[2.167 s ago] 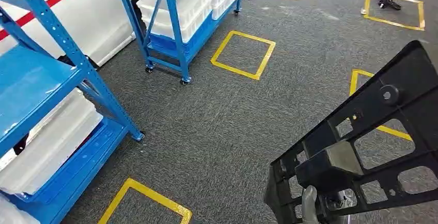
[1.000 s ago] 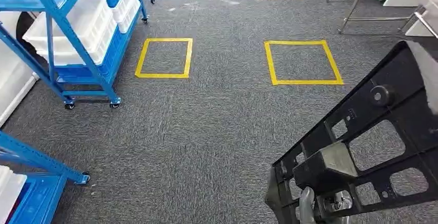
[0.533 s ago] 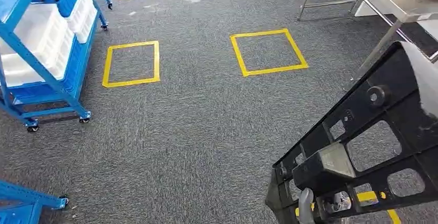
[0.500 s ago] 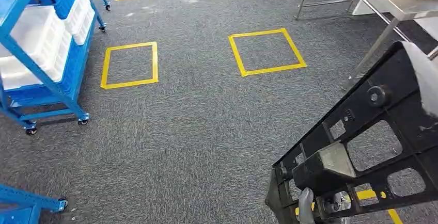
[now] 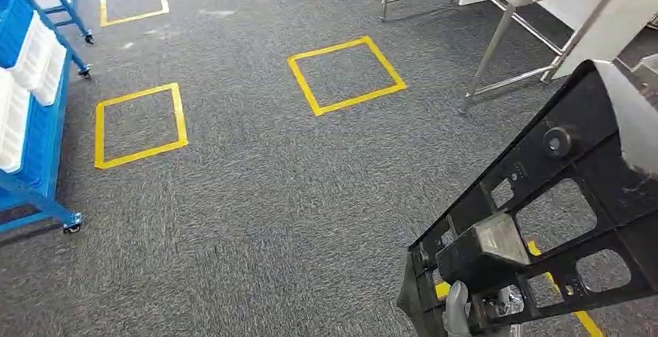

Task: Take the parts from the cabinet and place them on the table.

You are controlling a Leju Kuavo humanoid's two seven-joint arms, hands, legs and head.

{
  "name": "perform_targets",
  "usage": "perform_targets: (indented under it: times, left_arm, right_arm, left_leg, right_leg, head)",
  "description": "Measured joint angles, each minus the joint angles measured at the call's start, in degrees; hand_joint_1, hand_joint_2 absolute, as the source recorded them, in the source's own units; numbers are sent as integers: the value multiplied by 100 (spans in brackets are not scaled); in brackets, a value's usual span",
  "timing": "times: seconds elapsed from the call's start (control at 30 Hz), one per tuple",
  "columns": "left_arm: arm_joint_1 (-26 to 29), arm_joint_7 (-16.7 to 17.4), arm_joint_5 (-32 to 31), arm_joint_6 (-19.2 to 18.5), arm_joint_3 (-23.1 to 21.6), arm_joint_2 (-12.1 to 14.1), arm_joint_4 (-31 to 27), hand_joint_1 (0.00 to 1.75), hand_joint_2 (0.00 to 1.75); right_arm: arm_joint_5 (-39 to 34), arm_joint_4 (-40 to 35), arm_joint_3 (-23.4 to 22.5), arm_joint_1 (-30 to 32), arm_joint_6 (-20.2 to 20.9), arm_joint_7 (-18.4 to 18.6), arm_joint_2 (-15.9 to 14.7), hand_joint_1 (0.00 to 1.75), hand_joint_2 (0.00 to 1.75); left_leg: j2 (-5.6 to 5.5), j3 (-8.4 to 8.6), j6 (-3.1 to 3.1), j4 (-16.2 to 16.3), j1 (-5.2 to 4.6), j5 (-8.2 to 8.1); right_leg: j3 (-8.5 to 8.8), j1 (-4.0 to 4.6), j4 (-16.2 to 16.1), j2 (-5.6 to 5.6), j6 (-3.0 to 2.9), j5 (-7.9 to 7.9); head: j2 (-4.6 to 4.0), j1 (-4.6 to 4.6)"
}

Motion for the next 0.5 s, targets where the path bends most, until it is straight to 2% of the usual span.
perform_targets:
  times: [0.07,0.1,0.13,0.17,0.2,0.27,0.3,0.33,0.37,0.4,0.43,0.47,0.5]
  left_arm:
    - [-21,-2,-13,-7,-4,0,0,0,175]
    - [-25,-4,-22,-7,-9,-2,0,0,175]
    - [-24,-9,-33,-9,-18,-4,0,0,175]
    - [-24,-30,-33,-9,-24,-4,0,0,175]
    - [-15,-35,-33,-2,-26,-4,0,0,175]
    - [2,-50,-33,-2,-26,-4,0,0,175]
    - [3,-50,-35,-2,-26,-4,0,0,175]
    - [2,-50,-33,0,-28,-4,0,0,175]
    - [-2,-50,-33,0,-28,-7,0,0,175]
    - [-9,-52,-33,0,-33,-7,0,0,175]
    - [-10,-63,-35,0,-37,-13,0,0,175]
    - [-11,-81,-33,0,-37,-15,0,0,175]
    - [-10,-100,-33,0,-37,-17,0,0,175]
  right_arm:
    - [30,0,7,19,-7,2,4,175,175]
    - [31,-2,7,26,-9,2,4,175,175]
    - [39,-2,7,28,-13,2,2,175,175]
    - [57,-4,13,28,-31,4,2,175,175]
    - [61,-4,15,14,-53,9,2,175,175]
    - [70,-2,26,19,-79,17,2,175,175]
    - [70,-2,26,21,-79,18,0,175,175]
    - [70,0,26,23,-87,20,0,175,175]
    - [70,0,26,24,-87,20,0,175,175]
    - [70,0,28,23,-85,20,0,175,175]
    - [74,0,33,23,-85,20,0,175,175]
    - [74,0,39,20,-90,22,0,175,175]
    - [74,-2,48,22,-96,33,0,175,175]
  left_leg:
    - [110,12,29,19,-36,5]
    - [181,29,71,-35,-26,39]
    - [295,56,119,-115,36,93]
    - [342,75,156,-163,24,110]
    - [441,71,190,-168,11,116]
    - [624,63,193,-163,-4,108]
    - [705,62,185,-161,-6,103]
    - [775,67,176,-161,-5,96]
    - [857,78,159,-159,-1,80]
    - [924,96,137,-154,1,63]
    - [986,122,110,-139,4,37]
    - [1033,149,69,-120,-11,10]
    - [1080,150,19,-94,-44,-29]
  right_leg:
    - [-41,-44,-31,124,84,45]
    - [-57,-32,-54,200,126,64]
    - [-57,-24,24,44,134,7]
    - [-155,23,208,-312,146,-153]
    - [-348,18,586,-500,170,-388]
    - [-791,-29,1476,-623,215,-764]
    - [-905,-51,1691,-635,237,-781]
    - [-891,-68,1650,-651,255,-690]
    - [-731,-90,1335,-688,274,-467]
    - [-453,-106,822,-757,283,-207]
    - [-132,-106,262,-907,278,11]
    - [29,-75,-85,-1209,237,-38]
    - [47,-57,-93,-1197,216,2]
  head:
    - [2,-7]
    - [0,4]
    - [0,9]
    - [0,33]
    - [0,72]
    - [2,72]
    - [0,70]
    - [0,77]
    - [0,72]
    - [0,72]
    - [0,74]
    - [0,79]
    - [0,66]
